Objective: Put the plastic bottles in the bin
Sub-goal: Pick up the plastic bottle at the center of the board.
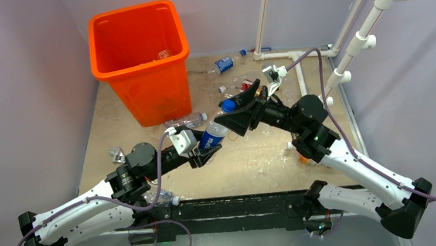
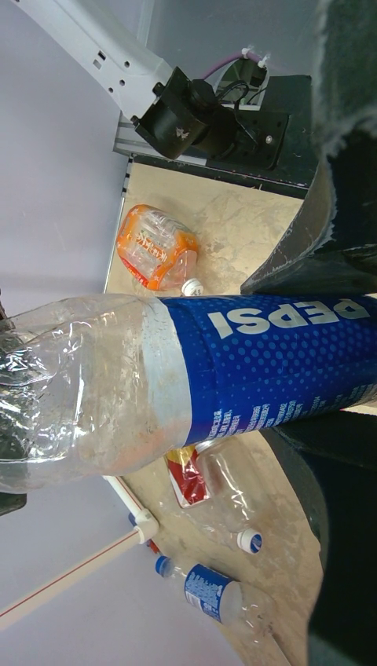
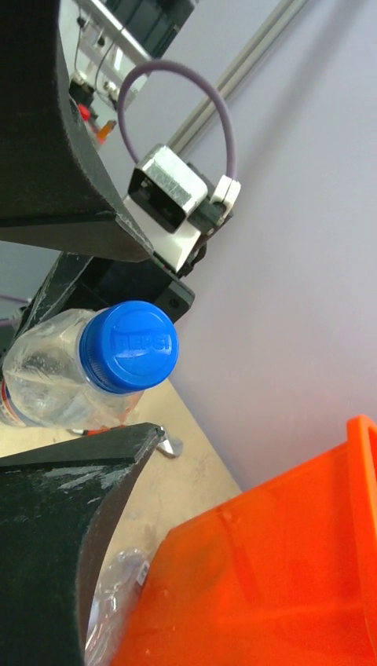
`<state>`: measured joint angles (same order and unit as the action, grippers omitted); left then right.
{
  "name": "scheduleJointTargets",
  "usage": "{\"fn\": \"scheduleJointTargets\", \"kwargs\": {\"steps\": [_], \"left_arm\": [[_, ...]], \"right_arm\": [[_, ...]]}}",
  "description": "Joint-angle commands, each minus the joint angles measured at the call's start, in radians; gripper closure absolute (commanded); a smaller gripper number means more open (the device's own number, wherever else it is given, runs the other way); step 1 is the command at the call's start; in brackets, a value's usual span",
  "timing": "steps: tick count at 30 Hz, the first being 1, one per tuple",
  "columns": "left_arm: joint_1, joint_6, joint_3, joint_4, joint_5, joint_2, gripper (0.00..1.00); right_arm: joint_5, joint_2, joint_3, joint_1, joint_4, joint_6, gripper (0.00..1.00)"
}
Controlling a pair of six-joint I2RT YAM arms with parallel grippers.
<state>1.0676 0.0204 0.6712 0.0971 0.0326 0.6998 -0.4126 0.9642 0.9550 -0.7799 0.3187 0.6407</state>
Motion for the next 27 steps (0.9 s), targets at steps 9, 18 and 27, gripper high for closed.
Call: {"fn": "scheduleJointTargets", "kwargs": {"steps": [9, 18, 27], "left_arm": [[0.003, 0.011, 0.004, 0.050, 0.006, -0.016, 0.80], [0.003, -0.013, 0.063, -0.035, -0.079, 0.005, 0.28], [0.003, -0.056, 0.016, 0.024, -0.226, -0.102, 0.01]], "right_arm": [[0.015, -0.004, -0.043, 0.001, 0.197, 0.139, 0.56], [0.008, -0.014, -0.023, 0.001, 0.178, 0.094, 1.00], [0.071, -0.065, 0.019, 0.001, 0.088, -0.019, 1.00]]}}
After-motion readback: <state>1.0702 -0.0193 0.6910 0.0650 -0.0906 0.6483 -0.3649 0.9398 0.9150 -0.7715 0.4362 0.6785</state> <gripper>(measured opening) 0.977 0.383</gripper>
